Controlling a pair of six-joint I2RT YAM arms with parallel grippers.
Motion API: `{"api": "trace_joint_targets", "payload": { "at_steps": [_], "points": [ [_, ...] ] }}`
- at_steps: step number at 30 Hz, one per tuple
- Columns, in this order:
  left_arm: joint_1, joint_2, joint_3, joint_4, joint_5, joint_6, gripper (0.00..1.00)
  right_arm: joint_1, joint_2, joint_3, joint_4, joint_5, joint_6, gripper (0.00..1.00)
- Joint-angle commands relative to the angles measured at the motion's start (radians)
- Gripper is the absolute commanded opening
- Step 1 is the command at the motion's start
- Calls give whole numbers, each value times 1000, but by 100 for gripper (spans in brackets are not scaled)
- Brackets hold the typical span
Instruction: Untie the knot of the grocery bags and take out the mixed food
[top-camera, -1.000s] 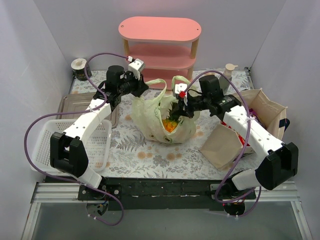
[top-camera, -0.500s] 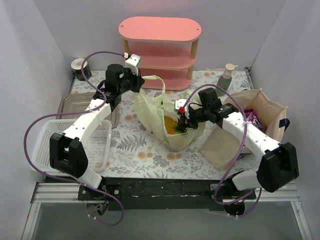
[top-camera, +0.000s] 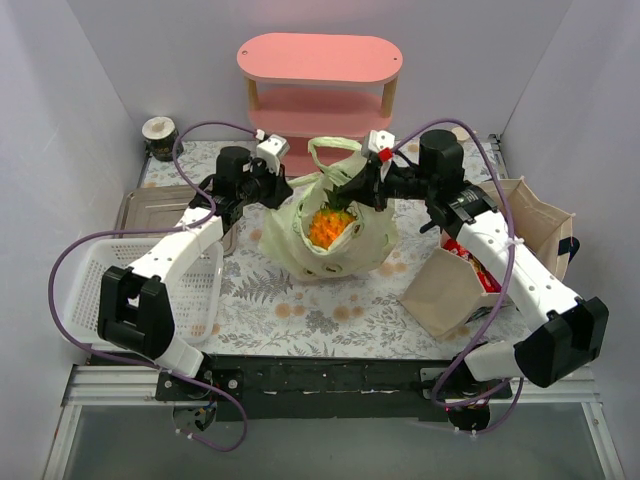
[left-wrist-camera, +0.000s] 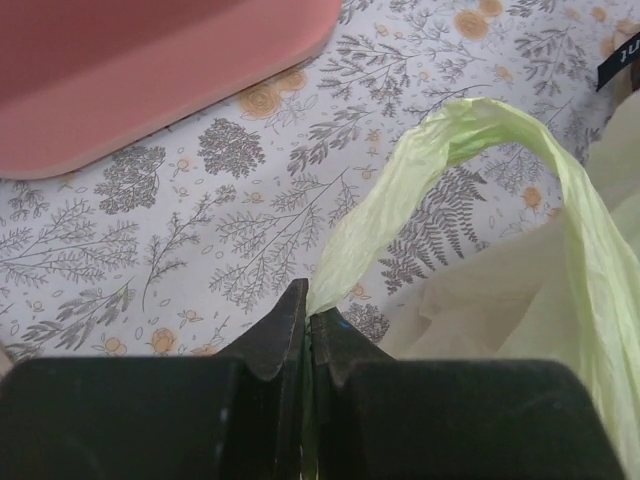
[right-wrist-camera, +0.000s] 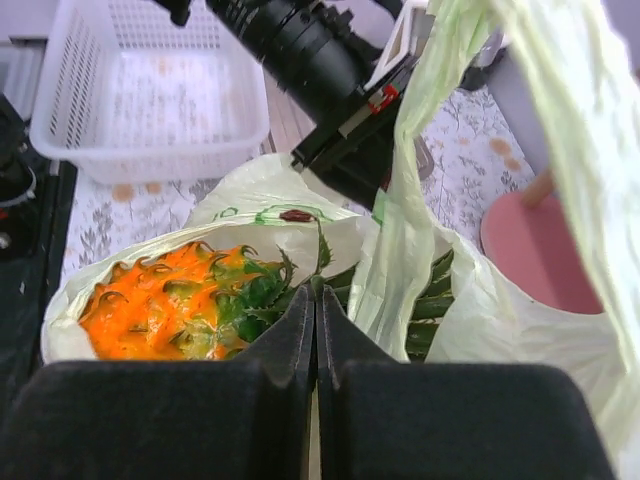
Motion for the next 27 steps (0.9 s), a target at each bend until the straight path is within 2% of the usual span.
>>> {"api": "trace_joint_targets", "payload": {
  "at_steps": [1, 2, 4, 6, 9, 11, 15, 18, 23, 25, 27],
  "points": [
    [-2, -54, 99, -57, 53, 15, 4, -27, 49, 49, 222, -81, 281, 1],
    [-2, -57, 119, -78, 32, 29, 26, -27, 50, 29, 214, -61, 272, 1],
    [-2, -69, 176, -142, 0, 68, 57, -32, 41, 3, 222, 6, 294, 1],
    [-2, -110, 193, -174, -45, 96, 79, -34, 38, -19, 220, 32, 324, 1],
    [-2, -196, 190, -217, -13, 151, 94, -32, 32, -51, 228, 104, 382, 1],
    [-2, -238, 184, -223, 44, 162, 98, -32, 29, -60, 234, 205, 426, 1],
    [-11, -253, 222, -251, 263, 139, 98, -34, 42, -65, 223, 363, 512, 1],
    [-27, -171, 286, -228, 381, 43, 98, -35, 76, -50, 219, 425, 577, 1],
    [-28, 77, 430, -213, 586, -88, 94, -35, 128, 24, 228, 428, 632, 1],
    [-30, 151, 509, -236, 628, -141, 90, -35, 144, 36, 234, 437, 640, 1],
    [-37, 204, 524, -237, 612, -155, 84, -35, 145, 38, 246, 443, 650, 1]
  ]
}}
